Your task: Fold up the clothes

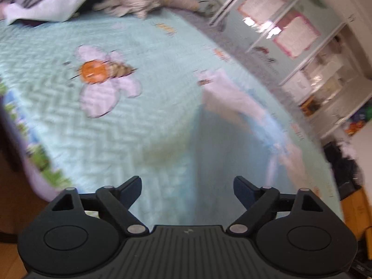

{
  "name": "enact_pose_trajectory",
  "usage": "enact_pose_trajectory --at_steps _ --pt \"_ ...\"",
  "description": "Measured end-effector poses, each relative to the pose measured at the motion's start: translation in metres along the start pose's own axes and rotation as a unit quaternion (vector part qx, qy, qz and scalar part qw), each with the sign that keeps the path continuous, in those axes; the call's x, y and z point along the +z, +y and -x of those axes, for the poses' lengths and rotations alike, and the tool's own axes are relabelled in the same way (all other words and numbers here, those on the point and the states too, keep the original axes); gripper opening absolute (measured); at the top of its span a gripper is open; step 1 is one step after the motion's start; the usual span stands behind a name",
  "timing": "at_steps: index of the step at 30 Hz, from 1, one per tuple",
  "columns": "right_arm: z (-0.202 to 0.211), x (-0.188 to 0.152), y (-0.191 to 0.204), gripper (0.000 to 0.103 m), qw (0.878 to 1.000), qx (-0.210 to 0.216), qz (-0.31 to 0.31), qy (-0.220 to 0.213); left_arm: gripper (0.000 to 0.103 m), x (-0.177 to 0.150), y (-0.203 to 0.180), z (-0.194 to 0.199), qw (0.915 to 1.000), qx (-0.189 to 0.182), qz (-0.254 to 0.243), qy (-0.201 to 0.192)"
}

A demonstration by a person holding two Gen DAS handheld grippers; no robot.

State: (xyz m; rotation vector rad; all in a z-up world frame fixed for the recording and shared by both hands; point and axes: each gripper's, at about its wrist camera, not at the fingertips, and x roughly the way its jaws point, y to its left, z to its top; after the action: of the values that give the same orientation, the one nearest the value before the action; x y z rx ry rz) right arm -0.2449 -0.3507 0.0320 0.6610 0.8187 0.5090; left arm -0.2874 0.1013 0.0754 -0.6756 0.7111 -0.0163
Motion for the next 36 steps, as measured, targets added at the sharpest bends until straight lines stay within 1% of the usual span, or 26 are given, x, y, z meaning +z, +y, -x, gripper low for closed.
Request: enact_pose_trajectory --at_steps 3,5,8,10,11,12,13,14,15,17,18,19,20,21,23,25,26,27,28,29,30,31,32,34,35,36 --pt "-0.021 0.025 0.008 0.051 1.0 -0.004 0.014 -0.02 0.094 0.018 -0.025 -0.028 0.9977 -0.063 -0.013 0.02" --pt "-0.038 0.042 0.011 0.051 0.999 0.008 0.003 -0.035 0.094 0.03 -0.04 -0.054 0.9943 -0.099 -0.019 0.035" --pt "-0.063 0.064 0.009 0.051 0.998 0.032 -0.025 -0.039 0.096 0.041 -0.044 -0.1 0.9884 -0.132 0.005 0.075" --pt "-0.077 0.074 0.003 0.052 1.0 0.004 -0.02 -0.023 0.095 0.039 -0.033 -0.124 0.991 -0.09 0.001 0.1" --pt "-0.085 0.074 -0.003 0.052 0.999 -0.039 -0.008 -0.004 0.092 0.038 -0.026 -0.129 0.992 -0.068 -0.01 0.106" --pt "-0.093 0.073 -0.01 0.051 0.996 -0.092 0.006 0.019 0.075 0.036 -0.017 -0.129 0.9925 -0.051 -0.026 0.108" --pt "-0.095 0.068 -0.019 0.041 0.992 -0.124 0.016 0.03 0.069 0.033 -0.009 -0.13 0.9925 -0.034 -0.042 0.109" --pt "-0.089 0.064 -0.028 0.017 0.991 -0.128 0.013 0.029 0.065 0.033 -0.002 -0.127 0.9923 -0.027 -0.048 0.11" --pt "-0.081 0.061 -0.036 0.01 0.992 -0.124 0.005 0.024 0.063 0.034 0.005 -0.122 0.9923 -0.028 -0.048 0.111" --pt "-0.071 0.062 -0.04 0.01 0.992 -0.127 -0.003 0.022 0.061 0.038 0.009 -0.115 0.9925 -0.007 -0.057 0.108" --pt "-0.066 0.063 -0.041 0.011 0.991 -0.129 -0.007 0.021 0.063 0.04 0.008 -0.111 0.9927 0.006 -0.06 0.104" --pt "-0.063 0.065 -0.037 0.017 0.992 -0.125 -0.01 0.015 0.067 0.043 0.002 -0.107 0.9933 0.019 -0.063 0.094" --pt "-0.061 0.067 -0.031 0.019 0.993 -0.118 -0.012 0.007 0.079 0.047 -0.005 -0.101 0.9939 0.034 -0.068 0.08" --pt "-0.061 0.069 -0.025 0.024 0.995 -0.096 -0.012 -0.002 0.085 0.051 -0.015 -0.097 0.9948 0.032 -0.071 0.066" --pt "-0.069 0.075 -0.007 0.032 0.999 -0.046 -0.003 -0.007 0.089 0.057 -0.038 -0.098 0.9952 -0.033 -0.067 0.062" --pt "-0.087 0.078 0.011 0.035 1.0 -0.02 0.022 0.007 0.096 0.054 -0.063 -0.113 0.9883 -0.104 -0.073 0.085" --pt "-0.099 0.078 0.02 0.035 0.999 -0.017 0.042 0.02 0.1 0.048 -0.074 -0.125 0.9828 -0.129 -0.081 0.105" --pt "-0.111 0.078 0.028 0.037 0.997 -0.015 0.063 0.033 0.099 0.041 -0.082 -0.14 0.9782 -0.13 -0.096 0.13" --pt "-0.122 0.076 0.031 0.037 0.995 -0.025 0.084 0.054 0.097 0.033 -0.082 -0.155 0.9761 -0.099 -0.113 0.157" --pt "-0.129 0.071 0.026 0.036 0.989 -0.067 0.105 0.074 0.082 0.027 -0.076 -0.167 0.9742 -0.045 -0.132 0.178" --pt "-0.133 0.066 0.018 0.018 0.981 -0.118 0.125 0.092 0.049 0.025 -0.064 -0.167 0.9739 -0.018 -0.147 0.172" --pt "-0.124 0.063 0.005 0.0 0.981 -0.128 0.115 0.091 0.037 0.028 -0.05 -0.158 0.9763 -0.01 -0.149 0.156" --pt "-0.11 0.062 -0.01 0.0 0.984 -0.123 0.094 0.083 0.032 0.033 -0.035 -0.148 0.9792 0.003 -0.143 0.145" --pt "-0.089 0.062 -0.023 0.0 0.986 -0.123 0.078 0.081 0.026 0.044 -0.011 -0.131 0.9847 0.028 -0.118 0.125" --pt "-0.079 0.062 -0.028 0.0 0.986 -0.124 0.072 0.082 0.039 0.049 -0.006 -0.124 0.9859 0.043 -0.111 0.118" --pt "-0.073 0.063 -0.026 0.009 0.987 -0.121 0.068 0.08 0.052 0.054 -0.005 -0.118 0.9869 0.051 -0.109 0.107"
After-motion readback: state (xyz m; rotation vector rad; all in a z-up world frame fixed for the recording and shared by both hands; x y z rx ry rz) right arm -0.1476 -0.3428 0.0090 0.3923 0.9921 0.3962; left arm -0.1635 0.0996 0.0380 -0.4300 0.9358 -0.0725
